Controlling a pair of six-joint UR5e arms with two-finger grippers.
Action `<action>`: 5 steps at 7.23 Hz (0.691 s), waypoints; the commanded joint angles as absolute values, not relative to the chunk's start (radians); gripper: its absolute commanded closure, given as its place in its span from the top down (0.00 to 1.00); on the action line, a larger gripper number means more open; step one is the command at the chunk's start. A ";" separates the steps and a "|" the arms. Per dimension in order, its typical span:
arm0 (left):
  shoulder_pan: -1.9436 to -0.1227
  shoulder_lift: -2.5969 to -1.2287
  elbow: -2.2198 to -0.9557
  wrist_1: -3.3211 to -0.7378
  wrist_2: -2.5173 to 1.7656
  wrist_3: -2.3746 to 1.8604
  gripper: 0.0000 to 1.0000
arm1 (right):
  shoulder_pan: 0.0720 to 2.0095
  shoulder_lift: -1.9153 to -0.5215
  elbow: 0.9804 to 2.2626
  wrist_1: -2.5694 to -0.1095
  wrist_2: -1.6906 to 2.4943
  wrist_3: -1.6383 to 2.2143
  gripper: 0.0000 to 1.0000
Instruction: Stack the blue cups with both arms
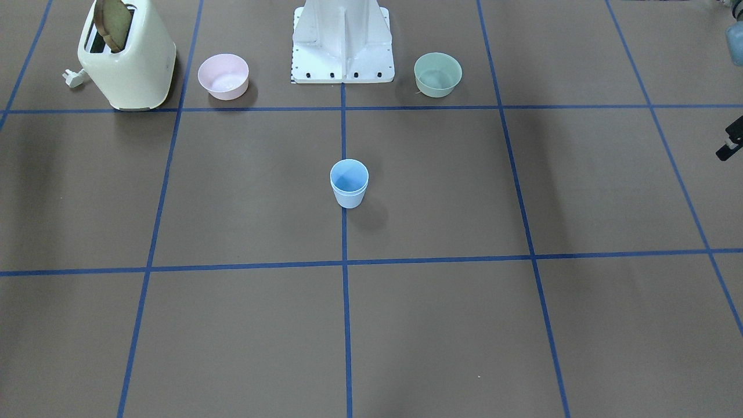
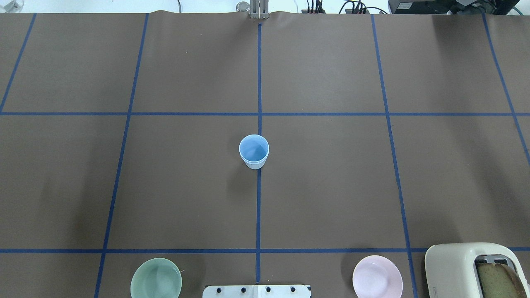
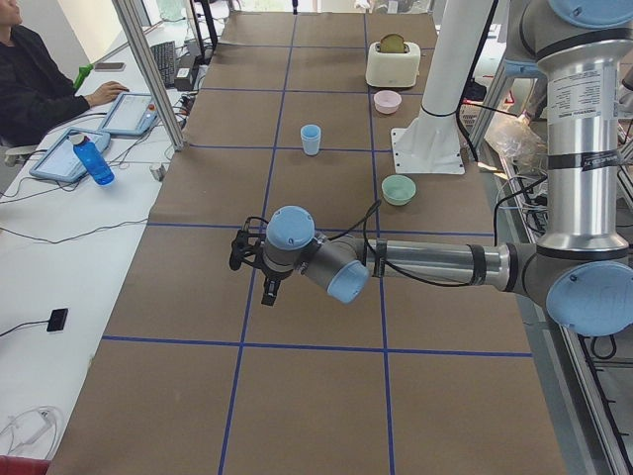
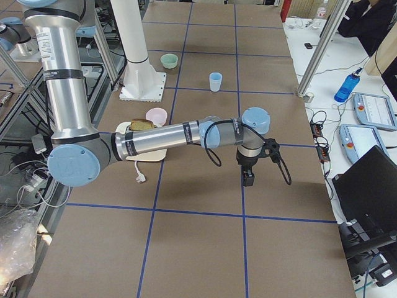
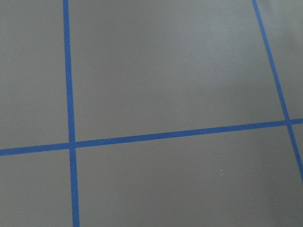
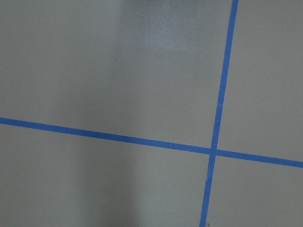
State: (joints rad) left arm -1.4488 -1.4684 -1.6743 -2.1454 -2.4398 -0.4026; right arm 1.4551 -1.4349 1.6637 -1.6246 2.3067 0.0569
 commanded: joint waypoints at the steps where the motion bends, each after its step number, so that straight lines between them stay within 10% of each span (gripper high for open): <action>1: -1.454 -1.468 -1.669 -2.145 -2.441 -0.387 0.98 | 1.454 -1.425 1.670 -1.623 2.303 0.057 1.00; 5: -1.456 -1.460 -1.669 -2.146 -2.441 -0.385 0.98 | 1.454 -1.439 1.664 -1.624 2.303 0.057 1.00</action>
State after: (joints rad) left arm -1.4547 -1.4620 -1.6690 -2.1460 -2.4406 -0.3851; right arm 1.4547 -1.4360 1.6648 -1.6233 2.3024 0.0568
